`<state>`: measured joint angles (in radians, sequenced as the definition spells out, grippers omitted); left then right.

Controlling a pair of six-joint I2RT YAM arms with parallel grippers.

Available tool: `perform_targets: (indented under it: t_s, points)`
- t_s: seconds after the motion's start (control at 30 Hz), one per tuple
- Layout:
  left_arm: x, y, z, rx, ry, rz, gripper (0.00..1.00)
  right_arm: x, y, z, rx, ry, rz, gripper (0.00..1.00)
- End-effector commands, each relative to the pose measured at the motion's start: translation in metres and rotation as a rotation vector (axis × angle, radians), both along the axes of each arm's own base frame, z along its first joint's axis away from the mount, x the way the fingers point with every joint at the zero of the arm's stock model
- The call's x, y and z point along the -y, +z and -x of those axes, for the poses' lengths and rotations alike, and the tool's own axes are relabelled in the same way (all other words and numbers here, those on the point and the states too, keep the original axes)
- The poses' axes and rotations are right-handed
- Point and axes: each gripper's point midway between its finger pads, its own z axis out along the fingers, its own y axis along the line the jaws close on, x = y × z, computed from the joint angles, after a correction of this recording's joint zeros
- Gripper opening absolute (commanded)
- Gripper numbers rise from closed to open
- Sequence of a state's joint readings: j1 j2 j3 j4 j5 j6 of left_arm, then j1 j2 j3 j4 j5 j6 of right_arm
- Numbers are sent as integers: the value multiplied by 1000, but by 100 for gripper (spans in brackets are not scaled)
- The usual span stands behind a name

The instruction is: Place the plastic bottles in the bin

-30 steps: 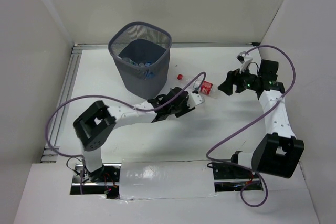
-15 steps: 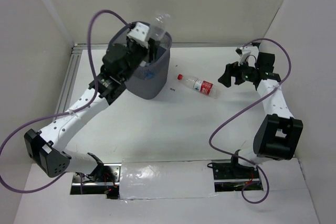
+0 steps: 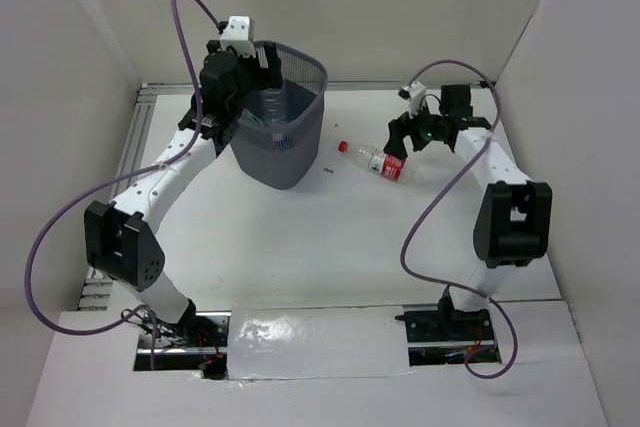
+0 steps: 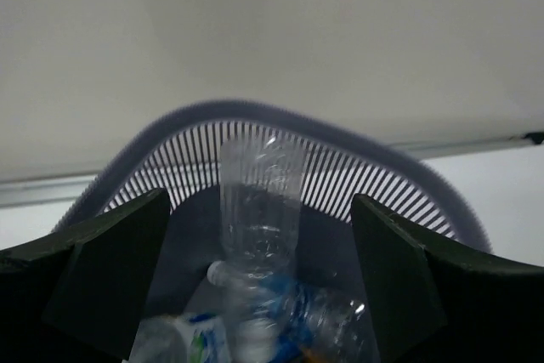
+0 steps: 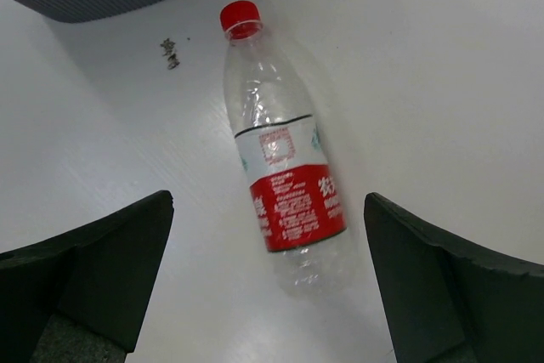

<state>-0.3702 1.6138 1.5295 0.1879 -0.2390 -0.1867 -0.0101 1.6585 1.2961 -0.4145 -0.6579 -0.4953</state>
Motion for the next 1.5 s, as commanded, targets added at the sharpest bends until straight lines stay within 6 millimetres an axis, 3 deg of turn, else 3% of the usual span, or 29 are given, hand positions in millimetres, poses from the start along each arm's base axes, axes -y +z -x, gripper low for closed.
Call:
perform_targets:
  t_s: [0.0, 0.07, 0.1, 0.2, 0.23, 0.27, 0.33, 0.37, 0.4, 0.43, 0.47, 0.5, 0.53, 0.57, 0.67, 0.7, 0.73, 0.8, 0.83, 0.87, 0.93, 0.97, 1.07, 1.2, 1.23, 1.3, 1.33, 1.4, 1.47]
  points:
    - [0, 66, 23, 123, -28, 61, 100, -1, -2, -31, 58, 35, 97, 100]
    - [11, 76, 43, 118, -110, 31, 100, -8, -25, -38, 24, 67, 134, 100]
    - [16, 98, 68, 158, -159, 26, 100, -11, -28, -42, 20, 77, 148, 100]
    - [43, 73, 119, 99, -377, -20, 100, -18, -59, -46, -28, 99, 200, 100]
    - [40, 87, 153, 147, -432, -12, 100, -18, -66, -46, -41, 95, 220, 100]
    - [56, 43, 172, 73, -532, -33, 100, -23, -77, -45, -59, 113, 226, 100]
    - [57, 12, 201, 22, -570, -19, 100, -27, -87, -43, -72, 134, 235, 98]
    - [52, 10, 228, 22, -601, 15, 100, -27, -91, -41, -76, 141, 240, 98]
    - [56, -40, 237, -82, -610, 15, 100, -29, -100, -38, -94, 156, 255, 96]
    - [54, -58, 247, -114, -609, 31, 100, -31, -109, -34, -114, 160, 270, 90]
    - [47, -60, 261, -114, -592, 87, 100, -30, -114, -30, -121, 172, 278, 82]
    - [48, -100, 271, -197, -593, 92, 100, -30, -114, -30, -114, 181, 284, 71]
    - [46, -112, 277, -217, -587, 108, 100, -30, -117, -24, -142, 190, 278, 49]
    - [45, -121, 282, -232, -583, 122, 100, -33, -113, -24, -135, 207, 269, 42]
    - [44, -156, 293, -303, -555, 130, 100, -23, -73, -30, -79, 188, 227, 25]
    - [43, -171, 295, -342, -535, 133, 100, -16, -59, -34, -58, 174, 216, 25]
    - [49, -179, 300, -362, -558, 120, 100, -15, -25, -40, -2, 157, 195, 25]
    - [56, -193, 303, -392, -567, 107, 100, -14, 17, -45, 62, 138, 142, 24]
    - [60, -196, 305, -407, -576, 108, 100, -17, 65, -52, 164, 130, 125, 24]
    - [62, -203, 305, -420, -573, 96, 100, -19, 89, -53, 206, 119, 104, 24]
    - [69, -209, 308, -427, -588, 84, 100, -36, 149, -49, 312, 125, 30, 24]
    - [70, -215, 308, -441, -584, 88, 100, -44, 191, -52, 415, 125, 10, 24]
    - [76, -225, 310, -465, -587, 76, 100, -91, 261, -36, 566, 203, -105, 25]
    - [84, -238, 320, -496, -615, 57, 100, -158, 302, -20, 701, 302, -157, 26]
    - [85, -238, 321, -498, -613, 63, 100, -184, 299, -16, 710, 349, -166, 26]
    - [87, -242, 327, -507, -620, 58, 100, -206, 313, -12, 762, 378, -189, 28]
    - [86, -238, 326, -491, -612, 62, 100, -226, 312, -4, 759, 415, -212, 29]
    - [85, -237, 331, -486, -609, 73, 100, -247, 304, -12, 741, 430, -231, 34]
    - [84, -239, 335, -492, -602, 86, 100, -272, 289, -18, 692, 452, -256, 54]
